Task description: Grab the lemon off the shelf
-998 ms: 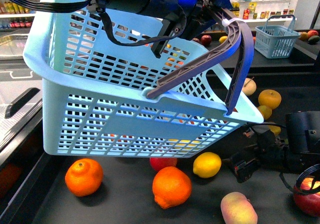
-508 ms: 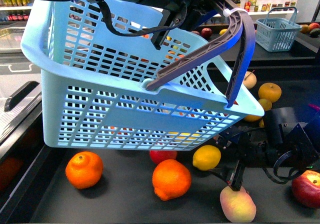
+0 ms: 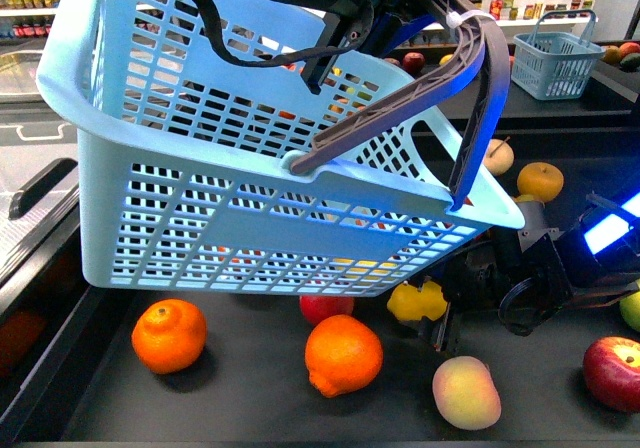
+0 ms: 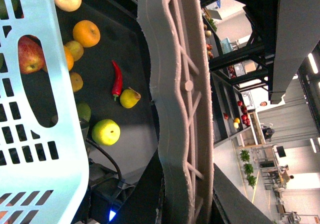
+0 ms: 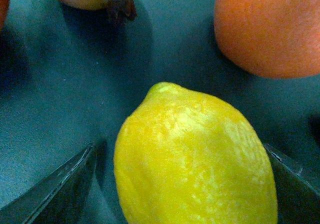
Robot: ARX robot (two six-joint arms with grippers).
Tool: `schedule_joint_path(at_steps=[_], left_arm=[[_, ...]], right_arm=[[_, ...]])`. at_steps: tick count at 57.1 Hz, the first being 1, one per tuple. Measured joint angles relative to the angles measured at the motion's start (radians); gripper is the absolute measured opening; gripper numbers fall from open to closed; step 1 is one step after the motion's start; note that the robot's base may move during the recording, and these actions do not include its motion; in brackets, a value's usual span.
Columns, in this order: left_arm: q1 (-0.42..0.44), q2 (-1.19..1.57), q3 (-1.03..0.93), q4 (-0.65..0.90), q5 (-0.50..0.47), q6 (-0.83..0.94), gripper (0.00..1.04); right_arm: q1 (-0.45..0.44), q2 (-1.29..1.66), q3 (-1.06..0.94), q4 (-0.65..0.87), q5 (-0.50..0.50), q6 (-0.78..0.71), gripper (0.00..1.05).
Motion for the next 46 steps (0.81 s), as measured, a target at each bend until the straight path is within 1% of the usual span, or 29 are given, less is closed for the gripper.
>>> schedule_joint_path(at_steps=[9, 23, 35, 46], left_arm=[[0.0, 0.0, 0.0, 0.0, 0.002, 0.0, 0.12], [0.0, 0.0, 0.0, 0.0, -0.002, 0.0, 0.12], [0.0, 0.0, 0.0, 0.0, 0.0, -0.001, 0.12], [0.0, 0.0, 0.0, 0.0, 0.0, 0.0, 0.12]], right_arm=[[-0.01, 0.042, 0.1, -0.09, -0.004, 0.0, 0.97], [-0.012, 0.076, 0.23, -0.146, -0.015, 0.015, 0.97], [-0.004, 0.095, 0.3, -0.189, -0.028, 0.043, 0.97], [0.003, 0.103, 0.315, -0.208, -0.035, 0.058, 0.97]])
